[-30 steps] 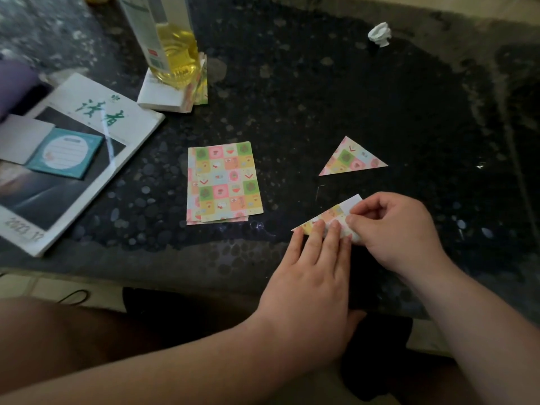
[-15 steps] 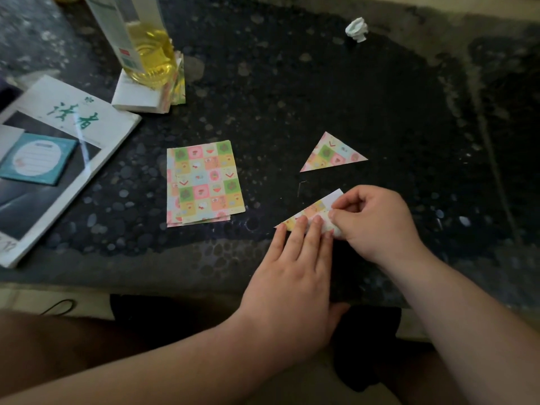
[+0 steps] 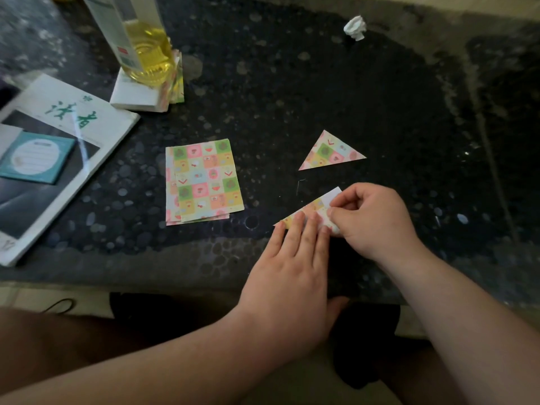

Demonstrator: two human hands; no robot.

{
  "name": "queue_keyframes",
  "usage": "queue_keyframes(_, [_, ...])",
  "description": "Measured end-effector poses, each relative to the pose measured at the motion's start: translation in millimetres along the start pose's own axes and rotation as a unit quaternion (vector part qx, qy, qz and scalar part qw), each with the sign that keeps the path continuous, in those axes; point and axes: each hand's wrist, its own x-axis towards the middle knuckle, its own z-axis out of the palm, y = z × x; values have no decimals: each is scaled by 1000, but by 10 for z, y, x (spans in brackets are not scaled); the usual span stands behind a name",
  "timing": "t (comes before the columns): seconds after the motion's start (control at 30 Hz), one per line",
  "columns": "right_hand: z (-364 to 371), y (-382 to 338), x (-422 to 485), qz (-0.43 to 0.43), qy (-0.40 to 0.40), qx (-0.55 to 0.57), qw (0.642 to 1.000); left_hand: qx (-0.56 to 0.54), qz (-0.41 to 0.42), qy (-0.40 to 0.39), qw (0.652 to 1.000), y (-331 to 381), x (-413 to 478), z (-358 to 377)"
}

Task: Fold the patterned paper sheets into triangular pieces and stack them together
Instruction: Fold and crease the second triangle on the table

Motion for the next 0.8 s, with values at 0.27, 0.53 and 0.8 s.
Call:
queue_keyframes(0.27, [6, -5, 3, -5, 0, -12, 1000, 6, -15, -55, 998, 34, 17, -67])
queue_keyframes(0.53, [-2, -22, -8, -9, -2, -21, 1000, 8, -22, -56, 998, 18, 21, -64])
queue_keyframes(0.8, [-4, 6, -7, -17, -1, -31, 999, 19, -20, -56, 998, -25, 24, -40])
